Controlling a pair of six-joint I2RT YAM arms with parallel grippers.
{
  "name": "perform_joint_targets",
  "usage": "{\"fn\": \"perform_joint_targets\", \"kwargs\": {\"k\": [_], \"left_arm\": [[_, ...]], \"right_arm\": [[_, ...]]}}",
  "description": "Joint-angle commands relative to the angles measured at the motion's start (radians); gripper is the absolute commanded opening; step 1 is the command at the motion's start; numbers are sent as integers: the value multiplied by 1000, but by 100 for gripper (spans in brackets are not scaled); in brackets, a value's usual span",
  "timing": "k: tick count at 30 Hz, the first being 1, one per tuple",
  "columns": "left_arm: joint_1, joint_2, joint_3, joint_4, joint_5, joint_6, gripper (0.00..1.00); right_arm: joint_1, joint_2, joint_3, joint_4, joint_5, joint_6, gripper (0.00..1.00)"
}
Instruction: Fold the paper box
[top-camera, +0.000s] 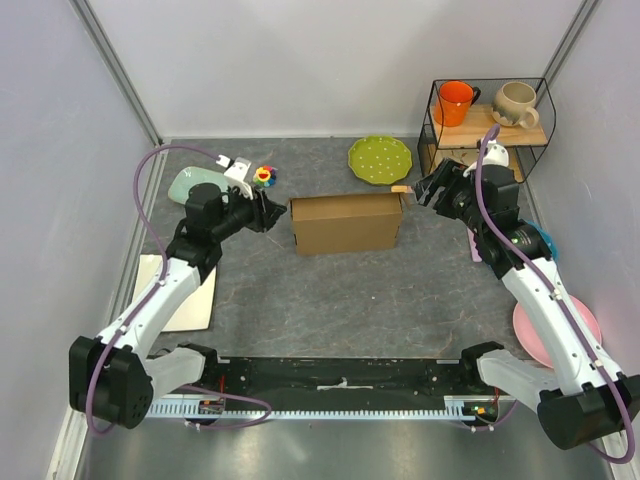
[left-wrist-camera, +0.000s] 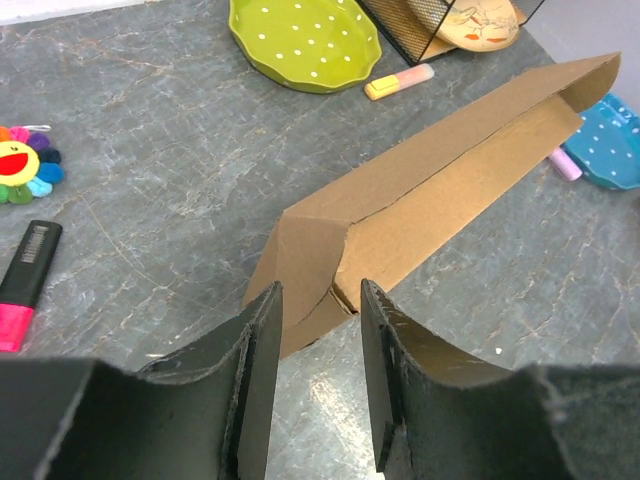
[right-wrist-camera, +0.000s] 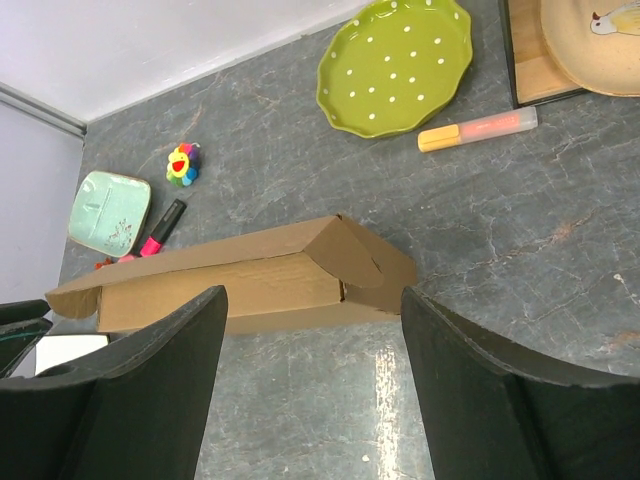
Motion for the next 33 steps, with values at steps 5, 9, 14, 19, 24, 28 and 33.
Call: {"fn": "perform_joint_targets", "kwargs": {"k": [5,9,14,19,24,28,33], "left_arm": [[-20,57,72,9,-12,119,43],[-36,74,62,17,-11,134,41],[-42,98,70,-6,-26,146,35],[-48,115,78,-24,-54,163,29],[-51,120,82,-37,-74,170,23],[-56,123,87,-40,-90,173,21],[-57,126,104,-54,-101,165,22]], "right_arm": [[4,-7,-9,49,2,-14,78],[4,-10,-9,49,12,-14,78],[4,-12,-14,46,17,-16,78],[4,-18,-17,43,18,-17,78],[4,-20,-23,39,35,-28,78],[7,-27,-43,28,69,-52,79],[31,-43,-92,29,63,-103,84]]}}
